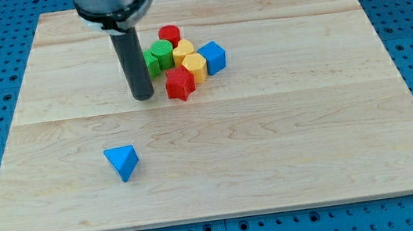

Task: Slide the blue triangle closer to the group of blocks

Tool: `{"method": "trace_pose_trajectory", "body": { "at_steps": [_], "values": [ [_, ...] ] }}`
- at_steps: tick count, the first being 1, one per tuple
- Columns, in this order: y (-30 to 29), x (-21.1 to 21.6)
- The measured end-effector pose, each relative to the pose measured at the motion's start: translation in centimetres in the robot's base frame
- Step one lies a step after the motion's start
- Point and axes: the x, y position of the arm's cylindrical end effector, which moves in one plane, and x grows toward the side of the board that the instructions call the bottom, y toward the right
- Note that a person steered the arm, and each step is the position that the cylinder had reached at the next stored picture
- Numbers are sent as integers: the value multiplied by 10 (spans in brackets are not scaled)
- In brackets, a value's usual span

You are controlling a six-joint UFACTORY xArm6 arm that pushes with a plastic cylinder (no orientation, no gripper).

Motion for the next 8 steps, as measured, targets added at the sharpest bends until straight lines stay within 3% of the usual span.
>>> {"method": "trace_pose_trajectory", "body": {
  "at_steps": [2,5,6,8],
  "values": [
    [22,18],
    [-5,142],
    [-46,136],
    [-65,68]
  ]
}}
